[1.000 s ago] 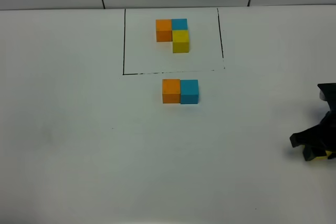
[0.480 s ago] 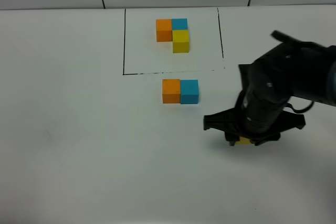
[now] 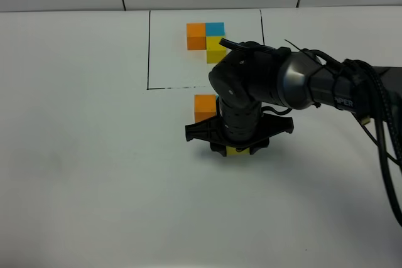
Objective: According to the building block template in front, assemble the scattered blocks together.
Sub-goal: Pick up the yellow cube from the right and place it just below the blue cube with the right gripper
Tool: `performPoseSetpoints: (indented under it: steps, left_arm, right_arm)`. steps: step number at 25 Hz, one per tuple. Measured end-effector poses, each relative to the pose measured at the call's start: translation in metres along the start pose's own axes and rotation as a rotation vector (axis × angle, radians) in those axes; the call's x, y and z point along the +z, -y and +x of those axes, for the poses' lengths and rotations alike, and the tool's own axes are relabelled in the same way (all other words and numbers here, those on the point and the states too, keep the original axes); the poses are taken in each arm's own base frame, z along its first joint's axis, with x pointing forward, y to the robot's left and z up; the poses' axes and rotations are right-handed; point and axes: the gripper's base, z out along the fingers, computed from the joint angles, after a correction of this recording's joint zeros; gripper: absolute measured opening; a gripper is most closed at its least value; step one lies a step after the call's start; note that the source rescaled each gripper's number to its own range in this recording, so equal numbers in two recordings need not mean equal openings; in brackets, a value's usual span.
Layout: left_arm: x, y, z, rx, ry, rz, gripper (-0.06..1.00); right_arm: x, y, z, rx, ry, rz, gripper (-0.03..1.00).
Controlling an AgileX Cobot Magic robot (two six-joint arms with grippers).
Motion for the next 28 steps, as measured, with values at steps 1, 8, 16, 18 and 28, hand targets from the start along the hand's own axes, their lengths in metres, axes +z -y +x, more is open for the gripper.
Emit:
performPoseSetpoints:
  steps: [1, 8, 16, 18, 28]
  left_arm:
    - [0.000, 0.000, 0.000, 0.000, 0.000, 0.000, 0.62]
    - [0.000, 0.000, 0.000, 0.000, 0.000, 0.000, 0.62]
    - [0.000, 0.000, 0.000, 0.000, 0.000, 0.000, 0.62]
    - [0.000, 0.000, 0.000, 0.000, 0.000, 0.000, 0.62]
    - [0.000, 0.000, 0.000, 0.000, 0.000, 0.000, 0.62]
  right_arm:
    - [0.001, -0.003, -0.004, 0.000, -0.002, -0.006, 0.02]
    - [0.021, -0.016, -0.015, -0.001, -0.029, -0.007, 0.02]
    - [0.033, -0.017, -0.023, 0.014, -0.037, -0.010, 0.02]
    - [0.034, -0.015, -0.024, 0.024, -0.040, -0.012, 0.02]
    - [0.036, -0.014, -0.027, 0.032, -0.042, -0.012, 0.02]
